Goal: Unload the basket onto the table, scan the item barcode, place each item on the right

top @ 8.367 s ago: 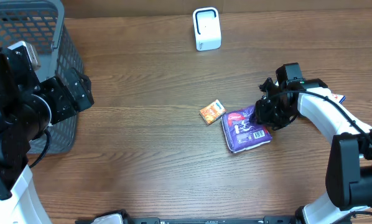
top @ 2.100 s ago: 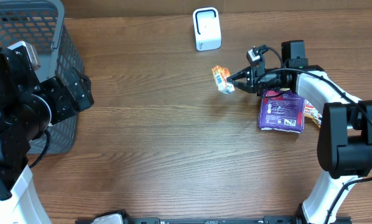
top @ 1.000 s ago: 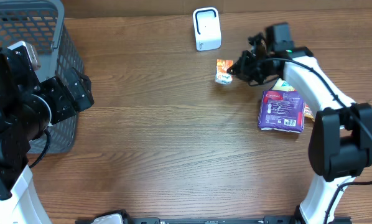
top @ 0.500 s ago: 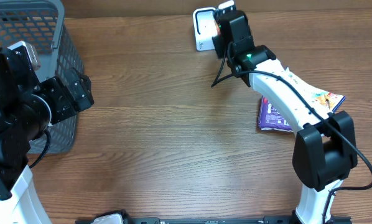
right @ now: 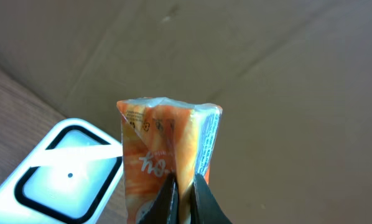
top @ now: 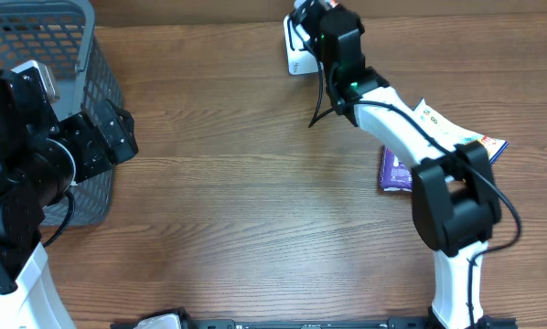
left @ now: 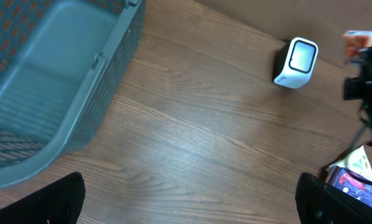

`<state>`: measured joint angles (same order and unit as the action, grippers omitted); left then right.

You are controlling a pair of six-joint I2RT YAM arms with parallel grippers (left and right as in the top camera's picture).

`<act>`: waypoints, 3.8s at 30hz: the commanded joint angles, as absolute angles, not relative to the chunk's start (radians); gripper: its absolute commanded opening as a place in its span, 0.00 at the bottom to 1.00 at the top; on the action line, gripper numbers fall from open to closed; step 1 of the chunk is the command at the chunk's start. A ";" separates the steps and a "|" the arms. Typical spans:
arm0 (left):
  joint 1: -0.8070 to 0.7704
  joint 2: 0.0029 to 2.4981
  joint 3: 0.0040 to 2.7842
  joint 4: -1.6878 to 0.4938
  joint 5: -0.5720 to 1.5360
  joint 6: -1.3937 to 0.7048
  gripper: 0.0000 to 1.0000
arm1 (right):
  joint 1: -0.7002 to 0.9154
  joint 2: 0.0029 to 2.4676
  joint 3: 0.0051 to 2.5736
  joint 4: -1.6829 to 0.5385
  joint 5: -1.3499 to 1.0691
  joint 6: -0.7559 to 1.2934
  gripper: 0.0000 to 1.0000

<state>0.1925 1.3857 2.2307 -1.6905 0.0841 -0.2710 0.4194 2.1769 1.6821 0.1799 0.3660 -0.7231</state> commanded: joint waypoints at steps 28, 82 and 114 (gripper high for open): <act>0.198 1.386 2.231 -1.689 0.075 -0.285 1.00 | 0.332 2.210 1.855 0.168 0.654 -0.357 0.04; 0.198 1.386 2.231 -1.689 0.075 -0.285 1.00 | -0.342 2.068 1.862 -1.427 -0.670 -0.209 1.00; 0.198 1.386 2.231 -1.689 0.075 -0.285 1.00 | -0.163 1.921 1.815 -1.459 -0.473 -0.008 0.04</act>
